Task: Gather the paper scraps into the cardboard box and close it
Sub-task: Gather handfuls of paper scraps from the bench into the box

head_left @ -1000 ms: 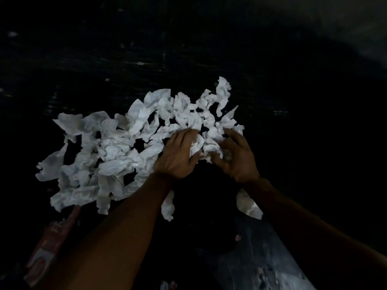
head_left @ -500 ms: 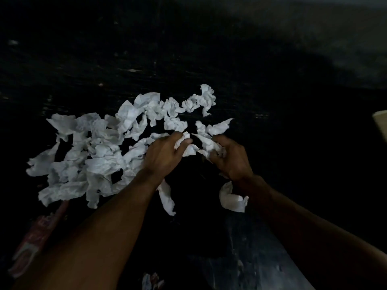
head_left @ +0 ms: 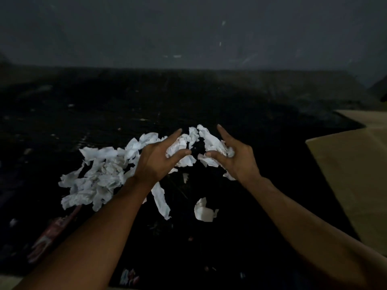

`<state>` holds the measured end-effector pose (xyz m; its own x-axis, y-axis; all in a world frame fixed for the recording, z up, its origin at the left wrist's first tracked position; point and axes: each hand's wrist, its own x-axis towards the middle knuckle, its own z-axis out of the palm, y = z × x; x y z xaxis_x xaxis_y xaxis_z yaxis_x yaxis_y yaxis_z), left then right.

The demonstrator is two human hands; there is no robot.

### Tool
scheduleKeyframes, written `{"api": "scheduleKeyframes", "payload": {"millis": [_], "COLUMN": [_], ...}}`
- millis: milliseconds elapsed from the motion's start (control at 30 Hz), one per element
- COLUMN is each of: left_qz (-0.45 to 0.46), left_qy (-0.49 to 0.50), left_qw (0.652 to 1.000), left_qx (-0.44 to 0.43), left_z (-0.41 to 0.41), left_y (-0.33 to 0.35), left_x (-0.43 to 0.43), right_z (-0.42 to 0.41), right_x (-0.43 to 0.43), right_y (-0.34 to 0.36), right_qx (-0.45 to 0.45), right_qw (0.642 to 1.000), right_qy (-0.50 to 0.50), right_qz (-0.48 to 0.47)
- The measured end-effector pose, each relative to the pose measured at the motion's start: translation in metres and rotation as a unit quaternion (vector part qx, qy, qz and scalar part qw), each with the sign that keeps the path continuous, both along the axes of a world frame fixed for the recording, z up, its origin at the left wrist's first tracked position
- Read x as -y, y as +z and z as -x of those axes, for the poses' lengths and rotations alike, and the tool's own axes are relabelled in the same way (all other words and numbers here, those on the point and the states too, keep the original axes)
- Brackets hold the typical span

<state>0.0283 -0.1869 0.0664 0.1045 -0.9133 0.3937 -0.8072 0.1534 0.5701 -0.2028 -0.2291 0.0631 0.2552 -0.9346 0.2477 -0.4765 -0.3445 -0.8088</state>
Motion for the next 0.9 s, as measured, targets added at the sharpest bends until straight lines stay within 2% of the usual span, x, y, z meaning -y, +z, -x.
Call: {"api": "scheduleKeyframes", "payload": {"millis": [233, 400, 567, 900], "left_qz": [0.064, 0.078, 0.103, 0.170], "left_qy": [-0.049, -0.101, -0.161, -0.251], "left_qw": [0.997, 0.992, 0.981, 0.952], "left_qx": [0.020, 0.019, 0.015, 0.025], "left_z": [0.030, 0.056, 0.094, 0.231], "left_y": [0.052, 0.080, 0.093, 0.120], "left_x": [-0.024, -0.040, -0.052, -0.034], "right_z": [0.034, 0.065, 0.108, 0.235], "right_x": [-0.034, -0.073, -0.113, -0.142], "right_y": [0.045, 0.071, 0.093, 0.118], "right_qx": [0.003, 0.018, -0.014, -0.024], "right_qw": [0.999, 0.993, 0.988, 0.957], "right_qy": [-0.015, -0.087, -0.131, -0.252], "right_qz": [0.052, 0.078, 0.085, 0.145]}}
